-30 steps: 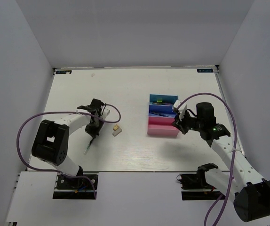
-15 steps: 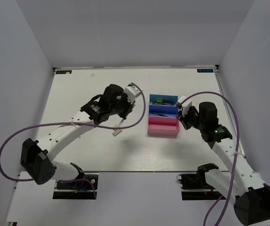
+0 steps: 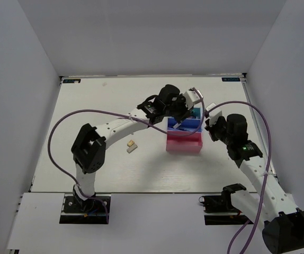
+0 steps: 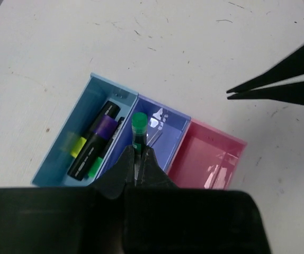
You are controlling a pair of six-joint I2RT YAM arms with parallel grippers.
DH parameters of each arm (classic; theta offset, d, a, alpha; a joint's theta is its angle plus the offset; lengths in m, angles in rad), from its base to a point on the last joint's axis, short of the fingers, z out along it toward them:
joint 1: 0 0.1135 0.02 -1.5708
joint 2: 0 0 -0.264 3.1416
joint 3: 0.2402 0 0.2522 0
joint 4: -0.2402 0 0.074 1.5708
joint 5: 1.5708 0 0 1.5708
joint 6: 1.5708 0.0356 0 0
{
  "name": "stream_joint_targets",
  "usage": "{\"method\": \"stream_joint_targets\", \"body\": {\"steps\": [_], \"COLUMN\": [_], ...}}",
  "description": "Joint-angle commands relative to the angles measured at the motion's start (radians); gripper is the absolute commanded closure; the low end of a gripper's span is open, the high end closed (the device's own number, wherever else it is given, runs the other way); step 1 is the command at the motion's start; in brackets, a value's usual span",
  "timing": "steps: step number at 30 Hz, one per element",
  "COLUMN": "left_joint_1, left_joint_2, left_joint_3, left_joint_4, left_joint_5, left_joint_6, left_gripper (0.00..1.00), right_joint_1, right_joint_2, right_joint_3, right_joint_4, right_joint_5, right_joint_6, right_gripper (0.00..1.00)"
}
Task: Sort the stationery into containers
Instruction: Place the pen in the storage box, then pick up the stationery from the center of the board.
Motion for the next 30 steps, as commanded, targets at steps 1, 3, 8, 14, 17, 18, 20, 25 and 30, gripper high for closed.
{"method": "stream_joint_targets", "body": {"steps": [1,3,8,14,17,18,20,25,30], "left_joint_1": [-0.008,-0.008,-0.002,0.009,0.007,0.007,0.006,0.009,0.102], "left_joint_2": [0.046,0.086,0.129,0.133,0.099,0.09,0.048,-0.201,-0.593], "left_joint_3": [0.103,0.12,0.105,0.048,0.024,0.019,0.013,-0.088,-0.408], "left_joint_4": [0.029,0.026,0.068,0.111,0.114,0.108,0.101,-0.007,-0.291], "left_joint_5": [0.03,0.03,-0.014,-0.067,-0.08,-0.082,-0.102,-0.217,-0.433], "left_joint_6": [0.021,0.024,0.015,-0.015,-0.015,-0.012,-0.009,-0.095,-0.405], "left_gripper": [1.0,1.0,0.93,0.35,0.28,0.28,0.3,0.99,0.55], "right_joint_1": [-0.009,-0.009,-0.01,-0.009,-0.01,-0.012,-0.013,-0.001,0.081], "right_joint_2": [-0.019,-0.018,-0.011,-0.014,-0.014,-0.014,-0.013,0.025,0.172], "right_joint_3": [-0.014,-0.016,-0.014,0.005,0.013,0.015,0.022,0.091,0.171], "right_joint_4": [0.056,0.06,0.057,0.027,0.008,-0.001,-0.03,-0.205,-0.364], "right_joint_5": [0.031,0.035,0.043,0.019,0.0,-0.007,-0.038,-0.522,-0.868], "right_joint_6": [-0.001,-0.006,-0.004,0.001,0.001,0.001,-0.001,-0.106,-0.172], "right_gripper": [1.0,1.0,1.0,0.81,0.78,0.78,0.8,1.0,0.83]}}
